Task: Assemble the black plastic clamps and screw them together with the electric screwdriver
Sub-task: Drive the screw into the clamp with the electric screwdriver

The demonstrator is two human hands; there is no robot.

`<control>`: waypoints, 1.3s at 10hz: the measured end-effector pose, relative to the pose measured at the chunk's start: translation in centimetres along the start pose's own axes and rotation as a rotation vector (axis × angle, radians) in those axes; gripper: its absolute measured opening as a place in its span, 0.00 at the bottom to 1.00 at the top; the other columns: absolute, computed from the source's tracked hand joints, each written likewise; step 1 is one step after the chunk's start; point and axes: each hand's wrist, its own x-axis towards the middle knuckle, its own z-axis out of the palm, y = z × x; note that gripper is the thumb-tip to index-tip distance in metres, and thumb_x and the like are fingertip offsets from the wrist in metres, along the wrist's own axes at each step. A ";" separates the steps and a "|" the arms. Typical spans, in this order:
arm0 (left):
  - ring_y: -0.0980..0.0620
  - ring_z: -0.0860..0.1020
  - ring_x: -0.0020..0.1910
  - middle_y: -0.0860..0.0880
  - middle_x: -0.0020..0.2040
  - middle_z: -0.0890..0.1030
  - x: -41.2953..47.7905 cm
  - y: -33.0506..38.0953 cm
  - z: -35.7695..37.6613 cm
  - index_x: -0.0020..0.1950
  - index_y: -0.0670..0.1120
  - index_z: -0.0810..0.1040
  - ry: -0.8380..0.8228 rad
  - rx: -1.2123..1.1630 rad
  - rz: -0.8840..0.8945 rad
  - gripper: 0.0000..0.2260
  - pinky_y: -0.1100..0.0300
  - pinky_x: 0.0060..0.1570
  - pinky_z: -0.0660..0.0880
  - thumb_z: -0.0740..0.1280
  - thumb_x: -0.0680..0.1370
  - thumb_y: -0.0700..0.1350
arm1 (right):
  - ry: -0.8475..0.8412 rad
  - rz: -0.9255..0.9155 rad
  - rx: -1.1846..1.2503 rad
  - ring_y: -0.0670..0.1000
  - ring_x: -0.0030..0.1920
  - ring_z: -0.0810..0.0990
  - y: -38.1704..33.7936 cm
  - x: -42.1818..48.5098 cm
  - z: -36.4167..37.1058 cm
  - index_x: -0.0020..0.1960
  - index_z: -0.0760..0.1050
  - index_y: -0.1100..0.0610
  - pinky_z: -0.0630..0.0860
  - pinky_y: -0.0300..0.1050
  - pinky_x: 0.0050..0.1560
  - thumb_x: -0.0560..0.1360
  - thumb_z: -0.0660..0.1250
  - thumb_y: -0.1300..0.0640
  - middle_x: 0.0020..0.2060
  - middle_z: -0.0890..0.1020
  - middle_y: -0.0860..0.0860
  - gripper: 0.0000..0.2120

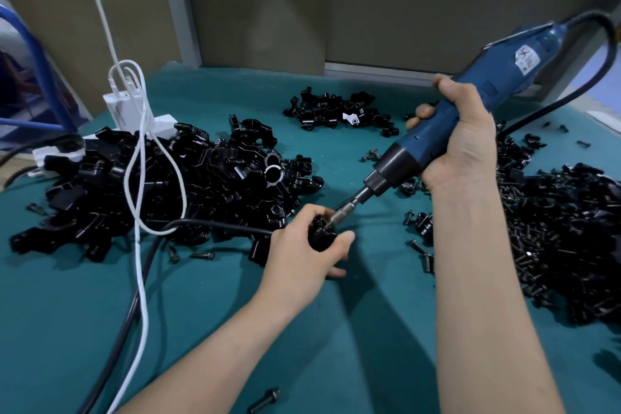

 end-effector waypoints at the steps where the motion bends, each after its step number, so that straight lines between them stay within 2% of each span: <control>1: 0.51 0.83 0.34 0.45 0.36 0.82 0.0 0.1 0.0 0.45 0.52 0.78 -0.010 -0.034 -0.019 0.07 0.56 0.31 0.81 0.74 0.72 0.42 | -0.011 0.009 0.003 0.47 0.27 0.72 0.1 0.0 0.1 0.56 0.70 0.61 0.72 0.40 0.30 0.74 0.67 0.64 0.36 0.75 0.51 0.13; 4: 0.52 0.82 0.33 0.41 0.36 0.80 0.1 -0.2 -0.1 0.42 0.46 0.74 -0.007 -0.007 -0.015 0.08 0.58 0.31 0.80 0.73 0.72 0.41 | -0.009 0.012 -0.006 0.47 0.27 0.72 0.3 -0.1 0.1 0.55 0.66 0.60 0.72 0.40 0.29 0.73 0.66 0.65 0.34 0.72 0.51 0.13; 8: 0.52 0.83 0.34 0.38 0.39 0.80 0.2 -0.2 -0.1 0.41 0.45 0.72 0.000 0.004 -0.033 0.09 0.57 0.31 0.80 0.73 0.72 0.41 | -0.018 0.010 -0.002 0.47 0.26 0.71 0.6 -0.1 0.4 0.55 0.66 0.60 0.72 0.40 0.29 0.74 0.66 0.65 0.34 0.72 0.51 0.13; 9: 0.52 0.83 0.34 0.39 0.38 0.81 0.2 -0.2 -0.1 0.40 0.45 0.72 0.006 -0.003 -0.036 0.09 0.57 0.31 0.80 0.73 0.72 0.41 | -0.016 0.004 -0.001 0.47 0.26 0.72 0.6 -0.1 0.4 0.55 0.66 0.61 0.72 0.40 0.29 0.74 0.66 0.66 0.34 0.73 0.51 0.13; 11: 0.52 0.83 0.34 0.49 0.32 0.80 0.2 -0.3 -0.1 0.40 0.46 0.72 -0.002 -0.013 -0.034 0.09 0.57 0.31 0.80 0.73 0.72 0.41 | -0.018 0.010 -0.007 0.47 0.26 0.71 0.8 -0.1 0.6 0.55 0.66 0.60 0.72 0.40 0.29 0.73 0.66 0.65 0.34 0.72 0.52 0.14; 13: 0.51 0.82 0.34 0.41 0.37 0.81 0.2 -0.3 -0.1 0.41 0.45 0.72 0.008 -0.008 -0.040 0.09 0.57 0.31 0.80 0.73 0.72 0.40 | -0.016 0.024 -0.019 0.47 0.26 0.72 0.9 -0.2 0.6 0.56 0.67 0.60 0.72 0.39 0.29 0.73 0.67 0.65 0.34 0.71 0.52 0.14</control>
